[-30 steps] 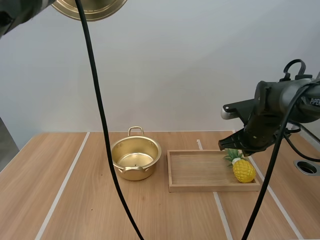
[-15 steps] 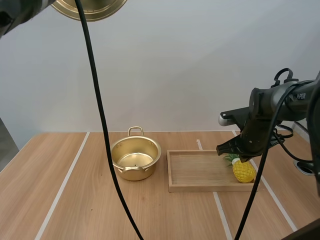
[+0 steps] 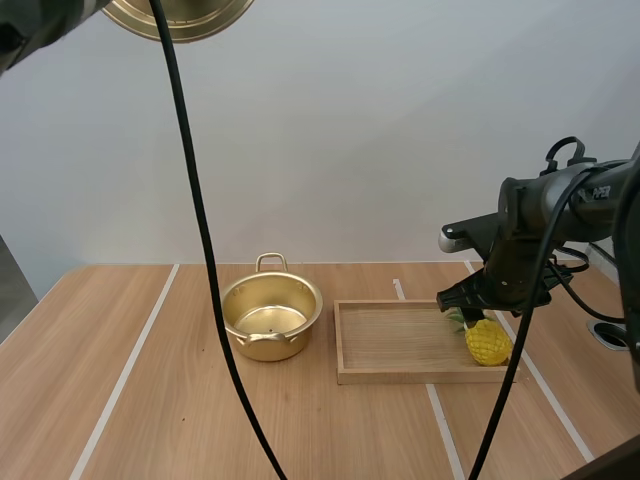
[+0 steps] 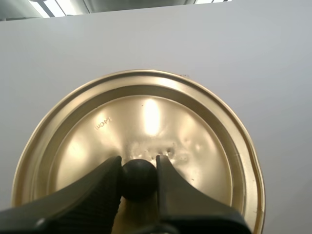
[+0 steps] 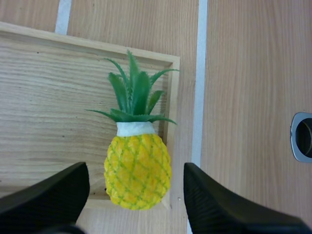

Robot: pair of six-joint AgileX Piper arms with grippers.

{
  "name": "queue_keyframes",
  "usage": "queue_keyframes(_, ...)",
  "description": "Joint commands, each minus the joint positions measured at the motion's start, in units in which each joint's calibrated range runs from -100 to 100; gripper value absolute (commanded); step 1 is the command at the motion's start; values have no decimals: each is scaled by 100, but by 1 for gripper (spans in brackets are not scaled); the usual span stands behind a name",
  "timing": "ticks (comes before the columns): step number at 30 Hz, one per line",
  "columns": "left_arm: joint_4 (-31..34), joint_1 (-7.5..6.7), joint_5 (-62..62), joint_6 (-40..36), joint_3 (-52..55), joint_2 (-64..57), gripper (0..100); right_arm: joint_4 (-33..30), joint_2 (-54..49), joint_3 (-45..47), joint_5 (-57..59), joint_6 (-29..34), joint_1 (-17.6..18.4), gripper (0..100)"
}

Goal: Open the pot, put the pineapple inside, and close it

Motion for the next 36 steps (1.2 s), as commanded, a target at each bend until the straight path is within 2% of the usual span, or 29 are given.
queue_keyframes(1, -17, -13, -171, -6, -45, -43, 0, -53, -23, -44, 27, 25, -22, 100)
queue_keyframes(10, -17, -13, -171, -6, -45, -43, 0, -74, 38, -44, -258, 17, -22, 100)
queue_keyframes(20, -17, -13, -171, -6, -45, -43, 0, -116, 783, 49, -324, 17, -22, 100)
queue_keyframes(29, -17, -13, -171, -6, -45, -43, 0, -419, 1139, 80, -530, 17, -22, 100)
queue_keyframes(36, -17, -13, -171, -6, -45, -43, 0, -412, 1275, 80, -844, 17, -22, 100)
